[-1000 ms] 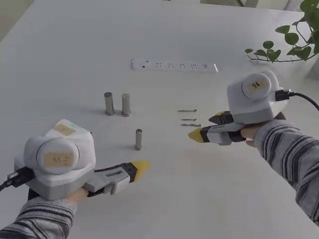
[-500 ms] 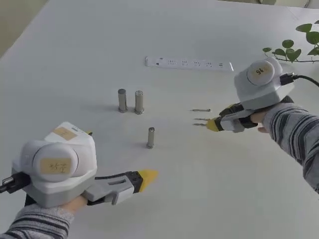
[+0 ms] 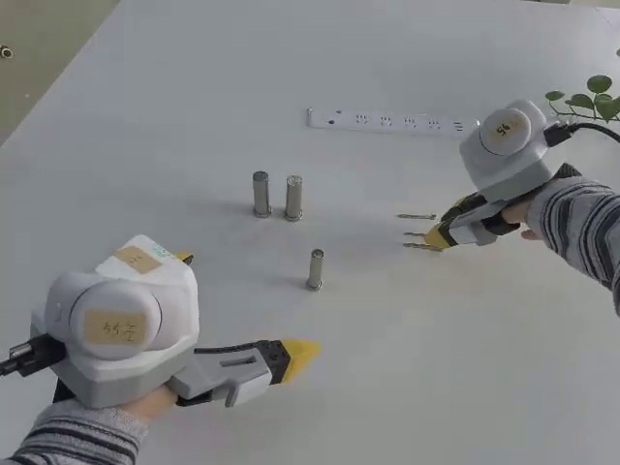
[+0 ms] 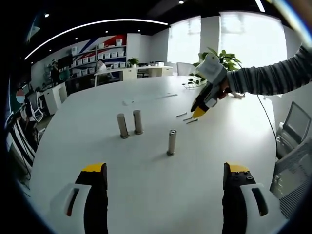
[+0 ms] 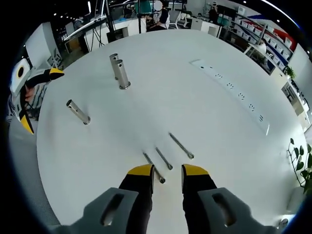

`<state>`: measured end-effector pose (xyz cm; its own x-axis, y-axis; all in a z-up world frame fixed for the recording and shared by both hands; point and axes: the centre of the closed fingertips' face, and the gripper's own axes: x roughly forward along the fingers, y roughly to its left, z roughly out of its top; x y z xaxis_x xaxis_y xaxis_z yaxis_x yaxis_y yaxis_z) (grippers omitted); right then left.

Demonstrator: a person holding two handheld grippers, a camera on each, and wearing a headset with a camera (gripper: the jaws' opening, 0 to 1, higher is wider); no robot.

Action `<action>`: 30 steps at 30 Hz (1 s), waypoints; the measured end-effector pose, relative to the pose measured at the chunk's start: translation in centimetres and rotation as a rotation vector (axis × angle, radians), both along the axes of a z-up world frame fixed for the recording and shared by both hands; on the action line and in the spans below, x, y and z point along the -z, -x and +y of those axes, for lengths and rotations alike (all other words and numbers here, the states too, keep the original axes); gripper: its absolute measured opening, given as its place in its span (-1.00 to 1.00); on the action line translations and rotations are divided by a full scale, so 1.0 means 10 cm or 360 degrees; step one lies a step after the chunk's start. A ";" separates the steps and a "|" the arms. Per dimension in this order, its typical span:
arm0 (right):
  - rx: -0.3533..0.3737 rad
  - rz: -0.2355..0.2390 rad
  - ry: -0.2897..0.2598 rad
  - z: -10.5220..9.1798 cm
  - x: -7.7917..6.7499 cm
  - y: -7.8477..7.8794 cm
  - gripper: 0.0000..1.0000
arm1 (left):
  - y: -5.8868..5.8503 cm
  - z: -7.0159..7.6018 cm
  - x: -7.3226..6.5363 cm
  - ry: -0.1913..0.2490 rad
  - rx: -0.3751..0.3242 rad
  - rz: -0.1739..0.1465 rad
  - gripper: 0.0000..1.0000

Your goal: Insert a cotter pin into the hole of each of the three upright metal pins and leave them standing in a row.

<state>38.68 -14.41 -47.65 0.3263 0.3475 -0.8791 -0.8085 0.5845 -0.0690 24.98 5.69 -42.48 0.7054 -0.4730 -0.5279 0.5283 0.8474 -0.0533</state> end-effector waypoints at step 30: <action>-0.0499 0.0123 0.0195 0.06 0.12 0.05 -0.93 | 0.16 -0.09 0.06 0.0016 0.0093 0.0068 0.85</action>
